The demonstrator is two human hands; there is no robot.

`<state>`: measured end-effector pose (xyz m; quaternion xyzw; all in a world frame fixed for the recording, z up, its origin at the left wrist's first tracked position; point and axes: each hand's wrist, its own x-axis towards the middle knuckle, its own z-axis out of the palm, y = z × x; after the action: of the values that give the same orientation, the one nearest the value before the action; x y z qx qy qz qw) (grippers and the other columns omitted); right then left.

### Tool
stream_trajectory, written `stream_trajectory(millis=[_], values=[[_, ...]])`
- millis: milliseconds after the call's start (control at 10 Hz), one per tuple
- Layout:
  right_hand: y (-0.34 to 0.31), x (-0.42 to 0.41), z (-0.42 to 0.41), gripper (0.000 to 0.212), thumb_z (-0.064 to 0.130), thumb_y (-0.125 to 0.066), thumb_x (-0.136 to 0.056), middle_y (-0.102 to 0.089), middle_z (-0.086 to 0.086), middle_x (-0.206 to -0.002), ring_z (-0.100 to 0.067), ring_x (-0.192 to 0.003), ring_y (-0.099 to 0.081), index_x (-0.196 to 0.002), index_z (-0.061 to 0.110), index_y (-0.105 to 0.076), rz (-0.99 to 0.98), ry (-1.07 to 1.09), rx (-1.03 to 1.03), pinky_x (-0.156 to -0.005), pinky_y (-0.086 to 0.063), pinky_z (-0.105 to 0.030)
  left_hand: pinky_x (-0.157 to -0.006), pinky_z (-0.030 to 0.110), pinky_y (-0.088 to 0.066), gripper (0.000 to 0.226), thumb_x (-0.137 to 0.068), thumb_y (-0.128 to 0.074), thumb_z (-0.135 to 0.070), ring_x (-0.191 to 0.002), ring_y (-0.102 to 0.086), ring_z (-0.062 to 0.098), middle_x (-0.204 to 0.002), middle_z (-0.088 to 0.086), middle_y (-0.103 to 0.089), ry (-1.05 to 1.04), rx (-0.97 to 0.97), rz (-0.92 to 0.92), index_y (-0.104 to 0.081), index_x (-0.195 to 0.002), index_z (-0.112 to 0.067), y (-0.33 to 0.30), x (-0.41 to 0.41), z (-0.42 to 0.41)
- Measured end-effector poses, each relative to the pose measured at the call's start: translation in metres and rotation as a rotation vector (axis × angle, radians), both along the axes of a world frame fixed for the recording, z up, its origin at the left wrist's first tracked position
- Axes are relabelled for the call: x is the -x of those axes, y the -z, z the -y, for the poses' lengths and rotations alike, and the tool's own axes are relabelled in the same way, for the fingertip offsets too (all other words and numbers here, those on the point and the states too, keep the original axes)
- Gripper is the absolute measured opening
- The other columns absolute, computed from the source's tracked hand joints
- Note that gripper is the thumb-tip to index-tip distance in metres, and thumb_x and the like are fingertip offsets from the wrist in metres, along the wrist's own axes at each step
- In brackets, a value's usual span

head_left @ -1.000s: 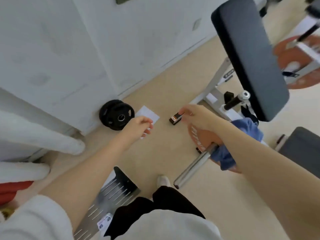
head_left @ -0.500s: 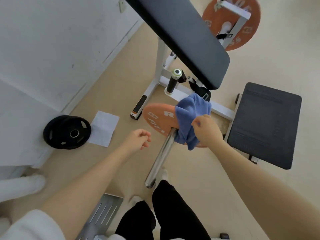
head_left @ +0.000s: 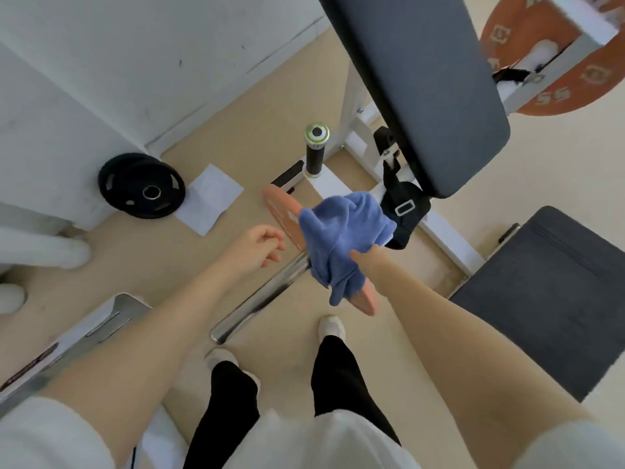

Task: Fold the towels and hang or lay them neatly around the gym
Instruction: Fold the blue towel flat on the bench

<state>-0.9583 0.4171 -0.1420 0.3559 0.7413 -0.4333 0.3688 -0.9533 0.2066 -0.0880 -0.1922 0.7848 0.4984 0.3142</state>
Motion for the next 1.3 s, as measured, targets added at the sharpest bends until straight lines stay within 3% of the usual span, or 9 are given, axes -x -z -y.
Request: stream_trajectory(millis=[100,300,400,600,700,800,1000,1100,1300], values=[[0.010,0.009,-0.010,0.043,0.011,-0.050,-0.093,-0.054,-0.019,-0.125,-0.022,-0.083,-0.052,-0.132,-0.002,-0.041,-0.011,0.224,0.128,-0.054,-0.039,-0.022,-0.073,0.022,-0.045,0.013,-0.095,-0.044,-0.016,-0.080,-0.058,0.009,-0.095,-0.008,-0.061,0.074,0.010,-0.031,-0.052,-0.104,-0.023,-0.001,0.003,-0.019],[-0.024,0.028,-0.003,0.042,0.008,-0.052,-0.091,-0.057,-0.006,-0.091,-0.021,-0.077,-0.057,-0.131,0.000,-0.043,-0.075,0.249,0.502,-0.073,-0.050,-0.036,-0.076,0.025,-0.045,0.019,-0.096,-0.044,-0.014,-0.079,-0.058,0.011,-0.089,-0.013,-0.061,-0.026,0.035,-0.175,-0.052,-0.093,-0.031,-0.034,-0.012,-0.023],[-0.071,0.033,0.001,0.024,0.008,-0.048,-0.093,-0.059,-0.008,-0.090,-0.019,-0.077,-0.062,-0.117,0.010,-0.049,-0.050,-0.077,0.786,-0.074,-0.052,-0.034,-0.079,0.023,-0.044,0.029,-0.097,-0.042,-0.012,-0.080,-0.059,0.005,-0.095,-0.015,-0.061,-0.062,0.049,-0.343,-0.050,-0.095,-0.039,-0.064,-0.024,-0.023],[-0.158,0.020,0.021,0.016,0.020,-0.059,-0.078,-0.067,-0.004,-0.086,-0.015,-0.081,-0.064,-0.091,0.012,-0.063,0.225,-0.956,0.829,-0.086,-0.048,-0.031,-0.088,-0.004,-0.029,0.032,-0.099,-0.035,-0.012,-0.113,-0.046,0.002,-0.122,-0.010,-0.050,0.049,0.110,-0.609,-0.051,-0.127,-0.014,-0.142,-0.043,-0.050],[-0.179,-0.004,0.034,0.026,0.032,-0.060,-0.074,-0.067,-0.007,-0.106,-0.017,-0.112,-0.055,-0.094,0.016,-0.067,-0.168,-1.156,0.606,-0.112,-0.027,-0.042,-0.083,0.004,-0.038,0.030,-0.099,-0.036,-0.028,-0.104,-0.054,0.004,-0.112,-0.012,-0.060,0.129,0.164,-0.477,-0.059,-0.118,-0.023,-0.153,-0.073,-0.061],[-0.186,-0.029,0.024,0.007,0.035,-0.055,-0.083,-0.067,0.003,-0.100,-0.014,-0.114,-0.056,-0.081,0.034,-0.062,-0.460,-1.344,0.456,-0.115,-0.017,-0.048,-0.080,0.015,-0.040,0.020,-0.098,-0.040,-0.029,-0.094,-0.056,0.007,-0.100,-0.010,-0.063,0.043,0.148,-0.496,-0.059,-0.102,-0.028,-0.152,-0.105,-0.069],[-0.196,-0.079,-0.040,0.017,0.022,-0.059,-0.085,-0.063,0.019,-0.071,-0.008,-0.098,-0.047,-0.083,0.038,-0.066,-0.485,-1.223,0.541,-0.102,-0.034,-0.027,-0.084,0.029,-0.046,0.007,-0.089,-0.055,-0.038,-0.086,-0.059,0.010,-0.091,-0.002,-0.067,-0.004,-0.037,-0.488,-0.061,-0.087,-0.036,-0.131,-0.144,-0.116],[-0.189,-0.100,-0.066,0.021,0.013,-0.058,-0.088,-0.059,0.003,-0.074,0.010,-0.065,-0.052,-0.106,0.004,-0.059,-0.671,-1.305,0.329,-0.071,-0.035,0.002,-0.086,0.031,-0.045,0.007,-0.088,-0.055,-0.038,-0.088,-0.057,0.010,-0.093,0.003,-0.064,-0.031,-0.081,-0.480,-0.058,-0.094,-0.037,-0.117,-0.163,-0.147],[-0.183,-0.080,-0.117,0.031,0.013,-0.063,-0.083,-0.046,-0.001,-0.066,-0.011,-0.059,-0.044,-0.102,0.016,-0.039,-0.921,-0.788,0.322,-0.056,-0.039,-0.013,-0.070,0.019,-0.041,0.019,-0.089,-0.057,-0.024,-0.084,-0.056,0.011,-0.095,-0.004,-0.059,0.255,0.348,-0.512,-0.054,-0.108,-0.026,-0.136,-0.137,-0.167]])
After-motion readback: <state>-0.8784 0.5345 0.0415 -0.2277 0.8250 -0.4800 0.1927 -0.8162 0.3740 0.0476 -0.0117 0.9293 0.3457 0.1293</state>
